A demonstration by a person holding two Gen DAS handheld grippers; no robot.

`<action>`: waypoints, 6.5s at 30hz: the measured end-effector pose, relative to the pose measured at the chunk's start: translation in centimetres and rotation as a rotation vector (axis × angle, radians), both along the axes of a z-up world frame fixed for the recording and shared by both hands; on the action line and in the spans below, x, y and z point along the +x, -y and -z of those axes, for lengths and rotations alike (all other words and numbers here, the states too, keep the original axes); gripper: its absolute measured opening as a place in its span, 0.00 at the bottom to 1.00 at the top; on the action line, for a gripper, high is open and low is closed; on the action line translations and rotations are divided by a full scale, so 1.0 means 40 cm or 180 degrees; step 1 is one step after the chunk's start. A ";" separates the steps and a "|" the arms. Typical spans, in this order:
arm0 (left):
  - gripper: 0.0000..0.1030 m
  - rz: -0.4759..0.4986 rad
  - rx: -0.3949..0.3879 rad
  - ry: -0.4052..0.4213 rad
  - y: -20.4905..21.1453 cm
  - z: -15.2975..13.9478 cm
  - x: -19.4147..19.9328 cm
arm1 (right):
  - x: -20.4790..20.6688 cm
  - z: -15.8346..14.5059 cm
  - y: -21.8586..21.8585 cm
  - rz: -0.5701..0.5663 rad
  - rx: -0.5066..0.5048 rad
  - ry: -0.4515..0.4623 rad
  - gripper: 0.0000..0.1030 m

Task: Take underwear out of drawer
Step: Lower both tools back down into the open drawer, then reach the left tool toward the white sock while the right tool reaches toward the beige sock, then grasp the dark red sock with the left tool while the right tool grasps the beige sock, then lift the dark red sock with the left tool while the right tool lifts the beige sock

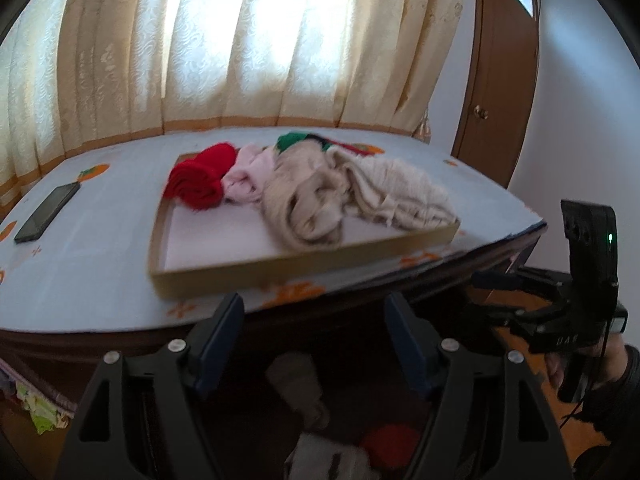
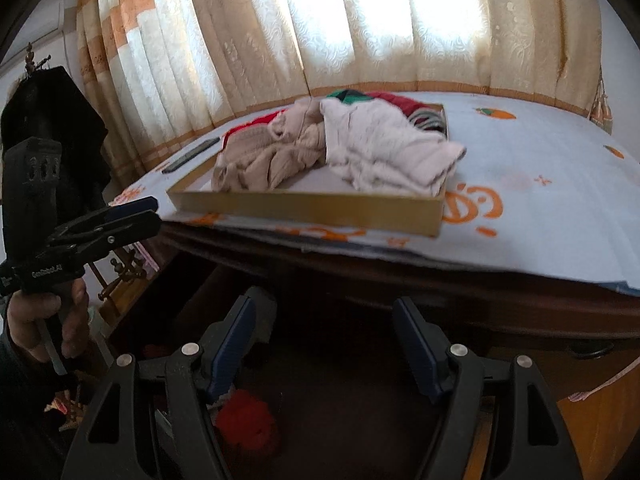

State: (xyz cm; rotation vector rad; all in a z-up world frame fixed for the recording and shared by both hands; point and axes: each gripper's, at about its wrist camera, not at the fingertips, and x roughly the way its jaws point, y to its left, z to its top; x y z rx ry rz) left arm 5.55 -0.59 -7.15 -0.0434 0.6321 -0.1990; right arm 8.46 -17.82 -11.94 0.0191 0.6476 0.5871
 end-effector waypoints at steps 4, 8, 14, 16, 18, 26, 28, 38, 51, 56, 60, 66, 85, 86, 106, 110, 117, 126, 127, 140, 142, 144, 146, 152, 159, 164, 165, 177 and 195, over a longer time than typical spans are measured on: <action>0.72 -0.0032 0.0100 -0.0125 -0.031 0.023 -0.020 | -0.002 0.024 -0.017 -0.0046 -0.0060 -0.0058 0.71; 0.72 -0.0010 0.0343 -0.0345 -0.053 0.058 -0.040 | -0.005 0.043 -0.048 -0.0126 -0.0123 -0.0105 0.71; 0.72 0.0182 0.0682 -0.0795 -0.067 0.109 -0.058 | -0.010 0.073 -0.109 -0.0325 -0.0291 -0.0196 0.71; 0.72 0.0313 0.0757 -0.0980 -0.061 0.126 -0.058 | -0.014 0.086 -0.133 -0.0414 -0.0380 -0.0224 0.71; 0.72 0.0410 0.0851 -0.1133 -0.053 0.142 -0.055 | -0.017 0.096 -0.154 -0.0485 -0.0452 -0.0243 0.71; 0.72 0.0671 0.0868 -0.1736 -0.036 0.209 -0.026 | -0.014 0.126 -0.240 -0.0735 -0.0773 -0.0278 0.71; 0.71 0.0656 0.0873 -0.1738 -0.040 0.214 -0.022 | -0.007 0.131 -0.260 -0.0770 -0.0847 -0.0281 0.71; 0.72 0.0665 0.0737 -0.1977 -0.056 0.254 -0.004 | 0.019 0.145 -0.387 -0.0971 -0.1191 -0.0244 0.71; 0.72 0.0776 0.0635 -0.2419 -0.048 0.304 0.028 | 0.062 0.199 -0.518 -0.1044 -0.1725 -0.0356 0.71; 0.71 0.0952 0.0868 -0.2608 -0.020 0.305 0.032 | 0.057 0.205 -0.528 -0.1084 -0.1742 -0.0354 0.71; 0.70 0.0957 0.0956 -0.2831 -0.019 0.316 0.042 | 0.060 0.212 -0.536 -0.1115 -0.1785 -0.0336 0.71; 0.68 0.0989 0.0935 -0.3189 -0.012 0.330 0.073 | 0.057 0.221 -0.544 -0.1152 -0.1781 -0.0333 0.71; 0.50 0.1080 0.1183 -0.3346 0.051 0.341 0.054 | 0.070 0.245 -0.536 -0.1094 -0.1689 -0.0361 0.57; 0.53 0.1050 0.1174 -0.3349 0.043 0.341 0.057 | 0.072 0.242 -0.537 -0.1091 -0.1681 -0.0372 0.57; 0.14 0.1129 0.0899 -0.3017 -0.162 0.293 0.019 | 0.095 0.261 -0.519 -0.1174 -0.1521 -0.0471 0.19; 0.10 0.1085 0.0753 -0.2846 -0.206 0.267 -0.004 | 0.095 0.225 -0.492 -0.1154 -0.1404 -0.0399 0.19; 0.00 0.0952 0.0593 -0.2387 -0.252 0.172 -0.073 | 0.064 0.180 -0.454 -0.1123 -0.1315 -0.0213 0.19; 0.01 0.0807 0.0473 -0.2108 -0.279 0.127 -0.100 | 0.002 0.160 -0.454 -0.1085 -0.1192 -0.0050 0.19; 0.01 0.0805 0.0521 -0.2159 -0.286 0.133 -0.100 | 0.000 0.157 -0.449 -0.1087 -0.1202 -0.0046 0.19; 0.51 0.0913 0.0999 -0.2556 -0.230 0.244 -0.057 | -0.002 0.150 -0.425 -0.1147 -0.1138 -0.0063 0.19; 0.48 0.0905 0.0925 -0.2641 -0.241 0.263 -0.058 | 0.001 0.145 -0.416 -0.1129 -0.1106 -0.0059 0.19; 0.41 0.0891 0.0963 -0.2683 -0.251 0.280 -0.051 | 0.003 0.142 -0.408 -0.1115 -0.1078 -0.0057 0.19; 0.41 0.0891 0.0905 -0.2742 -0.259 0.290 -0.047 | 0.002 0.142 -0.400 -0.1116 -0.1069 -0.0058 0.19; 0.24 0.0922 0.0964 -0.2641 -0.292 0.276 -0.058 | -0.002 0.137 -0.384 -0.1090 -0.1040 -0.0045 0.19; 0.22 0.0753 0.0934 -0.2036 -0.316 0.151 -0.103 | -0.018 0.119 -0.355 -0.1029 -0.0929 0.0031 0.19; 0.22 0.0536 0.0911 -0.1511 -0.336 0.054 -0.135 | -0.041 0.089 -0.327 -0.0971 -0.0795 0.0159 0.19; 0.22 0.0474 0.0914 -0.1392 -0.338 0.035 -0.143 | -0.047 0.080 -0.320 -0.0957 -0.0755 0.0191 0.19; 0.22 0.0056 0.0821 -0.0490 -0.280 -0.047 -0.168 | -0.119 -0.012 -0.266 -0.0888 -0.0480 0.0594 0.19; 0.22 -0.0143 0.0853 0.0190 -0.251 -0.154 -0.157 | -0.131 -0.130 -0.214 -0.0702 -0.0218 0.0993 0.19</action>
